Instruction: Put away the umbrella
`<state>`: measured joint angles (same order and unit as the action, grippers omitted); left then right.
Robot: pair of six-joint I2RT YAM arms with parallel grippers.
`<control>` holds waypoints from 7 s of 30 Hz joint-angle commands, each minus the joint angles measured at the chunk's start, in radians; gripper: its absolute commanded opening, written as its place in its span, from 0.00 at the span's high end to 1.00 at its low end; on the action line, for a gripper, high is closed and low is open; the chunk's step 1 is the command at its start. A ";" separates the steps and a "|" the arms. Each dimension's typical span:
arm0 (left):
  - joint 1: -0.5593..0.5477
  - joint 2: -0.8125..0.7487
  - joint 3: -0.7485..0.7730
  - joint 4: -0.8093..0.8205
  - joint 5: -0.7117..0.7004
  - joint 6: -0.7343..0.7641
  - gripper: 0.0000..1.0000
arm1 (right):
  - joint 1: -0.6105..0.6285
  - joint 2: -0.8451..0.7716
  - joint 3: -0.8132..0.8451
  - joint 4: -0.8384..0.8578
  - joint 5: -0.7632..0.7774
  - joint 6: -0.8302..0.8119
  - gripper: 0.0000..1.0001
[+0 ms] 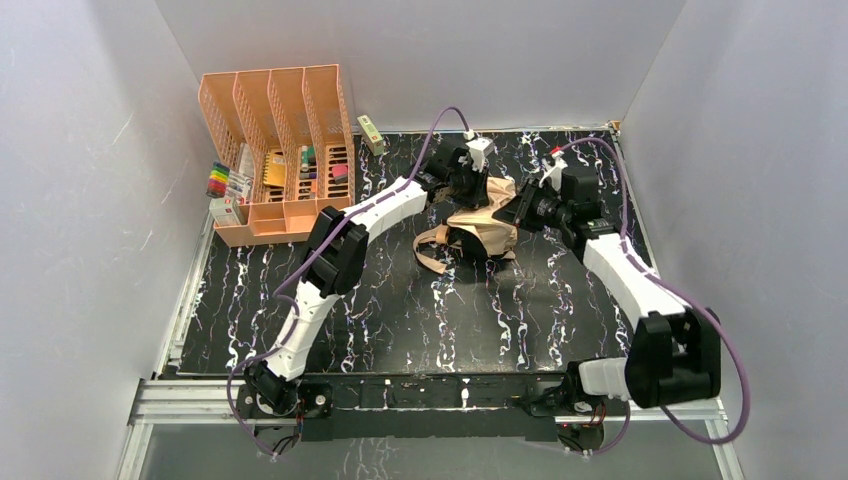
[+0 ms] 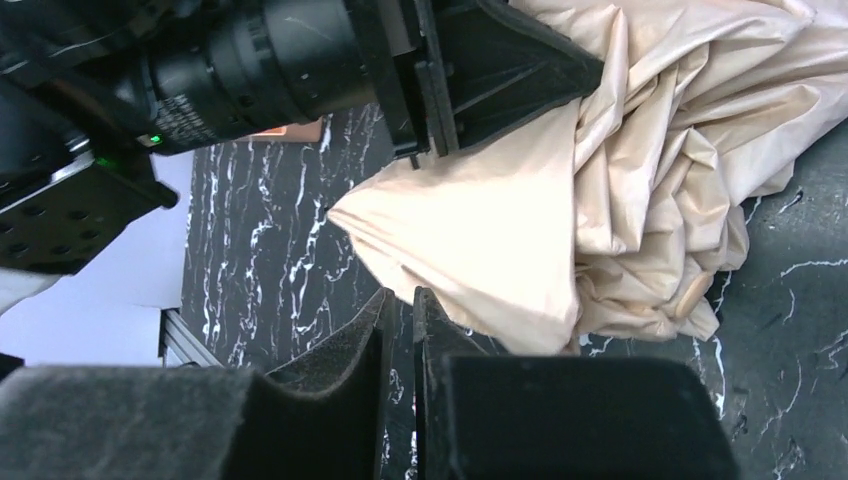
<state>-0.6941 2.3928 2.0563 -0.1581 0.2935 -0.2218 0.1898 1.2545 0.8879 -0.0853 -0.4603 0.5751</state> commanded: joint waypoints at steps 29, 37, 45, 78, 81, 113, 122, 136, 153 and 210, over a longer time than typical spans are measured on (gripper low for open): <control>0.053 -0.277 -0.050 -0.069 -0.047 0.000 0.18 | -0.016 0.670 0.315 0.093 0.047 0.019 0.95; 0.041 -0.639 -0.522 0.075 -0.063 -0.050 0.02 | -0.026 0.743 0.359 -0.041 0.211 0.072 0.99; -0.192 -0.634 -0.669 0.124 -0.334 -0.036 0.02 | -0.042 0.785 0.372 -0.099 0.235 0.103 1.00; -0.274 -0.232 -0.371 0.094 -0.619 0.003 0.71 | -0.069 0.767 0.338 -0.075 0.161 0.059 1.00; -0.271 -0.272 -0.402 0.100 -0.625 0.009 0.81 | -0.071 0.767 0.341 -0.078 0.163 0.055 1.00; -0.266 -0.779 -0.634 -0.080 -0.211 0.079 0.45 | -0.096 0.764 0.342 -0.091 0.189 0.022 1.00; -0.297 -0.867 -0.860 0.080 -0.254 -0.116 0.10 | -0.096 0.767 0.348 -0.093 0.185 0.021 1.00; -0.438 -0.688 -0.746 0.096 -0.685 -0.202 0.29 | -0.095 0.772 0.343 -0.087 0.178 0.022 1.00; -0.437 -0.642 -0.644 0.073 -0.719 -0.164 0.83 | -0.096 0.770 0.336 -0.087 0.185 0.016 1.00; -0.436 -0.613 -0.477 -0.211 -0.803 -0.422 0.54 | -0.097 0.780 0.345 -0.093 0.187 0.015 1.00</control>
<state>-1.1324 1.8259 1.5623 -0.3496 -0.4763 -0.6395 0.1066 2.0026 1.2472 -0.1131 -0.3622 0.6300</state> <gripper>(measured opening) 0.473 0.011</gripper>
